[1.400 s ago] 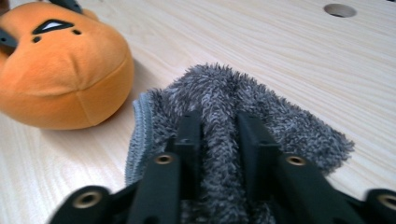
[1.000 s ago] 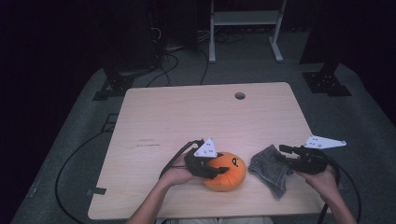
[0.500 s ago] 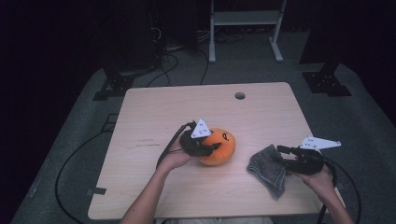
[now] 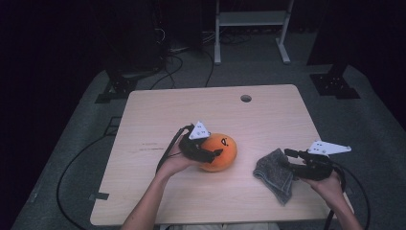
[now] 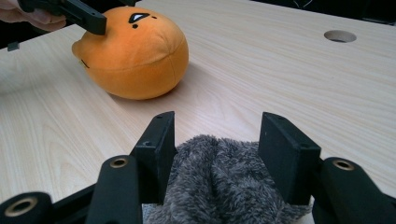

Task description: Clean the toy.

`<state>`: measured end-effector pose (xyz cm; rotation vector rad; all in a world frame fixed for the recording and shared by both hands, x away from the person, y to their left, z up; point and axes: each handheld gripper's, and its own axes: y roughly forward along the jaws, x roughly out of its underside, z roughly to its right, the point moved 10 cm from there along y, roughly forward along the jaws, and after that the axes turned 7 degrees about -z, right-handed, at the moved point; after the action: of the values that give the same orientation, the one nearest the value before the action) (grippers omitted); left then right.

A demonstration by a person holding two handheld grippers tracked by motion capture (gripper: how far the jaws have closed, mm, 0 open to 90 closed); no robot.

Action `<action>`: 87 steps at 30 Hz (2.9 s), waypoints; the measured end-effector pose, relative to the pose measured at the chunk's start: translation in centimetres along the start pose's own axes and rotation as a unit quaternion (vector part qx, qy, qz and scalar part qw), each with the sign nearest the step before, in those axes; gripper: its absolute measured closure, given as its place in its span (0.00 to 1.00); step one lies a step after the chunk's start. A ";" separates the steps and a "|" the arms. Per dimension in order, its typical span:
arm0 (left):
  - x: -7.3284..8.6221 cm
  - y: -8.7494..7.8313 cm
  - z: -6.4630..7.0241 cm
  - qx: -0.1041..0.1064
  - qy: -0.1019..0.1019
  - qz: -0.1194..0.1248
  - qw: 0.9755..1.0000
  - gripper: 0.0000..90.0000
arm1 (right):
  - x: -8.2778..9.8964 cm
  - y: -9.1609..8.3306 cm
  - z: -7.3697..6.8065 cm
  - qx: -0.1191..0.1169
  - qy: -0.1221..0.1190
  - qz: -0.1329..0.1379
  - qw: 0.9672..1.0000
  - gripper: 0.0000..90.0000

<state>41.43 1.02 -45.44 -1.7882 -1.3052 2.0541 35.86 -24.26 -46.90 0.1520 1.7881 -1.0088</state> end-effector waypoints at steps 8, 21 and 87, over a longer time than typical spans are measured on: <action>0.3 -1.4 -0.1 0.004 -0.011 0.007 1.000 0.20 | -0.1 0.0 -0.3 -0.002 -0.005 0.000 1.000 0.49; 1.5 -3.3 -0.1 -0.013 -0.010 0.008 1.000 0.18 | -0.3 0.0 -0.9 -0.005 -0.014 -0.002 1.000 0.46; 10.4 -6.8 1.3 -0.046 -0.060 0.016 0.997 0.09 | 0.5 -0.2 -1.8 0.008 -0.023 0.015 1.000 0.32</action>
<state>34.30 10.76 -48.87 -1.7584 -1.4324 2.1830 34.26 -23.25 -46.97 0.1628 1.7323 -0.9978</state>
